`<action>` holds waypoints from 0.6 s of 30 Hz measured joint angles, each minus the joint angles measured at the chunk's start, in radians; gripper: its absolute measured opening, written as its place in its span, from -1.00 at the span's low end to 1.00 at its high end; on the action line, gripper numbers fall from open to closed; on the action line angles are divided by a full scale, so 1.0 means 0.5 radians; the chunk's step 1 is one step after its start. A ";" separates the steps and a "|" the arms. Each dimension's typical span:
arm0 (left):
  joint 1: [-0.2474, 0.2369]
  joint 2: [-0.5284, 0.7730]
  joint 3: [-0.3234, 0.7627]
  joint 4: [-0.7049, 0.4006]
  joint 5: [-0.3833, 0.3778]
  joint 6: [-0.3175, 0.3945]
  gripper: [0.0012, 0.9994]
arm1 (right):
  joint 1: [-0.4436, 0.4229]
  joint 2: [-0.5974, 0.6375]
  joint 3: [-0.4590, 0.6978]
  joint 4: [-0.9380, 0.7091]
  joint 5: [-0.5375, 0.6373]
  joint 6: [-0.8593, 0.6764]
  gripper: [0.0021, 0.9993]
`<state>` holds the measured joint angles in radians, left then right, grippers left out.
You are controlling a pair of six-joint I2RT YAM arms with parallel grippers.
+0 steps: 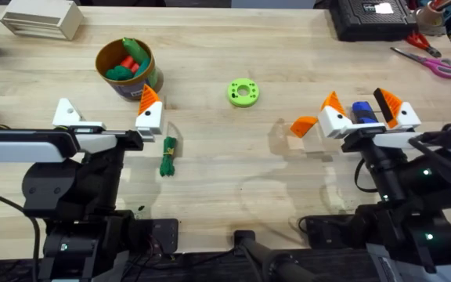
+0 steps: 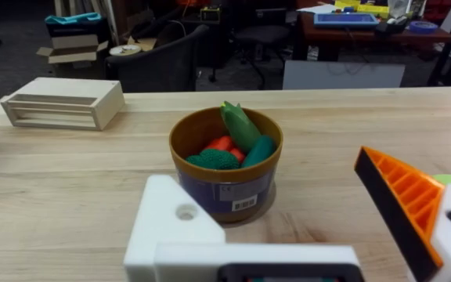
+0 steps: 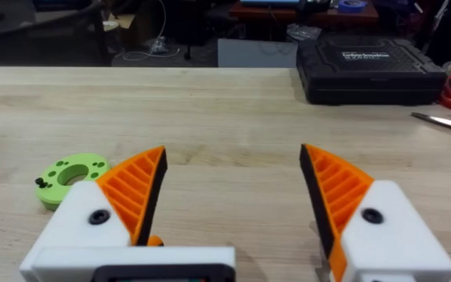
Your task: Pick up the gripper from the table and insert it into the empty holder that is missing its gripper. Then pick up a screw, insert it into the mounting hole, and use the screwdriver to tighten it. Finally, clean up the table by picking up the vegetable and placing it into the bucket.
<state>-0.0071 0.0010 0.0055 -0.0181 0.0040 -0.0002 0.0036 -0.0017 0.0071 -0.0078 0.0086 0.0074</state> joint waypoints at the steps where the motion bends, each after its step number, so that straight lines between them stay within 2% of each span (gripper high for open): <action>1: 0.000 0.000 0.000 0.000 0.000 0.001 0.97 | 0.000 0.000 0.000 0.000 0.000 0.000 0.98; 12: 0.000 0.000 0.000 0.007 -0.002 0.002 0.97 | 0.000 0.000 0.000 0.003 0.001 0.000 0.98; 15: 0.000 0.000 0.000 0.086 -0.002 0.004 0.97 | 0.000 0.000 0.000 0.007 0.000 0.009 0.98; 18: 0.000 0.000 0.010 0.076 -0.002 0.009 0.97 | 0.000 0.004 0.042 -0.103 0.003 0.101 0.98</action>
<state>-0.0071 0.0010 0.0106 0.0201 0.0032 0.0043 0.0036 0.0003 0.0280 -0.0594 0.0101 0.0581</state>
